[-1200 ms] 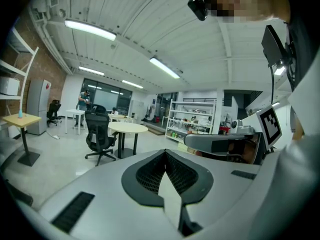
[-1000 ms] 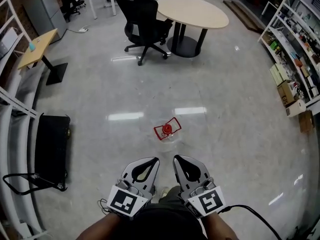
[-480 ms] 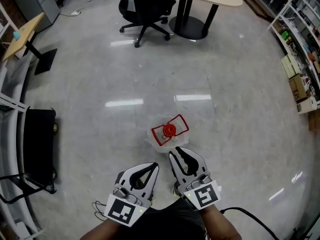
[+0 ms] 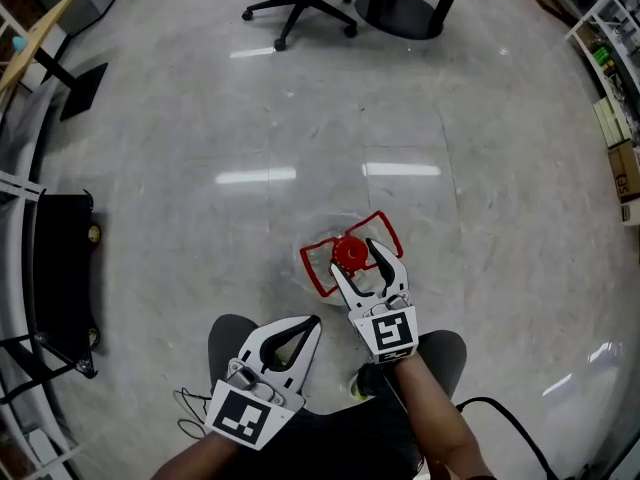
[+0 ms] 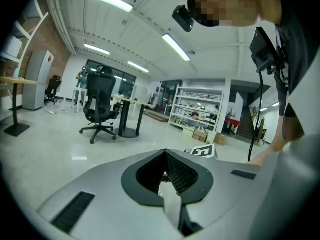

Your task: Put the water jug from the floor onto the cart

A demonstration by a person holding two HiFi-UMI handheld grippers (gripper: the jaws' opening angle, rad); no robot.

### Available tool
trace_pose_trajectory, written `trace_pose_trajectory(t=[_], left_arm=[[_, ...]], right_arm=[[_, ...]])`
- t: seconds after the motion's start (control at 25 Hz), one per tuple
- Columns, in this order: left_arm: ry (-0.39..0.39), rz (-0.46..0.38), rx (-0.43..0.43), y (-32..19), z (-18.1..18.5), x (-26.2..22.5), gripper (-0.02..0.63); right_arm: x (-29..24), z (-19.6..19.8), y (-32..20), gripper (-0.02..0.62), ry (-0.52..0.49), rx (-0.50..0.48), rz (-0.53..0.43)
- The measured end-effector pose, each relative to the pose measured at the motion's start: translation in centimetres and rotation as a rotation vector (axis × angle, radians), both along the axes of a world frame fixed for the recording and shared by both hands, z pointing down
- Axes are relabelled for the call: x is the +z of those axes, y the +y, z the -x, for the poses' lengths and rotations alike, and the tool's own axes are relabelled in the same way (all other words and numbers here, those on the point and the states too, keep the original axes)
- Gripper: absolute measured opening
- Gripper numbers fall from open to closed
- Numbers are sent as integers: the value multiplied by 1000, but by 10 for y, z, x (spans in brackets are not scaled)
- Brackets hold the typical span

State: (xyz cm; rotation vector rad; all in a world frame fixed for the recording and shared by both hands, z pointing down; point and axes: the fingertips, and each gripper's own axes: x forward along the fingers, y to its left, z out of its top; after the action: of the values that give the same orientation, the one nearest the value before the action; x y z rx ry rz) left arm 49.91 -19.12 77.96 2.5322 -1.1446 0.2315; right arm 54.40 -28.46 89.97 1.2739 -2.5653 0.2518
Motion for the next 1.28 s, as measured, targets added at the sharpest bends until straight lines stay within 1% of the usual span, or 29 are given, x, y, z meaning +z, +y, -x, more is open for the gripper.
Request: trace_pose_trajectory(t=[0.12,0.2,0.32,0.4,0.52,0.64,0.8,1.0,1.12,1.28], left_arm=[[-4,6,2,-2,1,23,5],[-9,17,0,-3,3,35,5],[-10,19,-4,-3,6,45,5],[-14,14,-8,-3,8,48,5],[-20,25,-24,-2,19,49,5],[-24,24,-44,-5,31,53,5],[-18,12,-51,-6,32,56,5],[-33,10,-22,-7,24,66,4],[-25,7,5,-11,12,66,5],[-40,29,49,-16,-9,66,5]], right_arm=[[37,1,-10,273,35,6,3],[51,3,-15,276,47,10,-6],[56,9,-27,279,80,15,-62],[56,10,-36,279,101,17,-77],[52,11,-41,290,106,9,-69],[60,19,-41,295,116,-8,-54],[72,21,-39,295,124,-16,-56],[70,20,-39,295,114,-26,-65],[69,21,-36,295,114,-39,-51],[66,21,-27,293,119,-70,-25]])
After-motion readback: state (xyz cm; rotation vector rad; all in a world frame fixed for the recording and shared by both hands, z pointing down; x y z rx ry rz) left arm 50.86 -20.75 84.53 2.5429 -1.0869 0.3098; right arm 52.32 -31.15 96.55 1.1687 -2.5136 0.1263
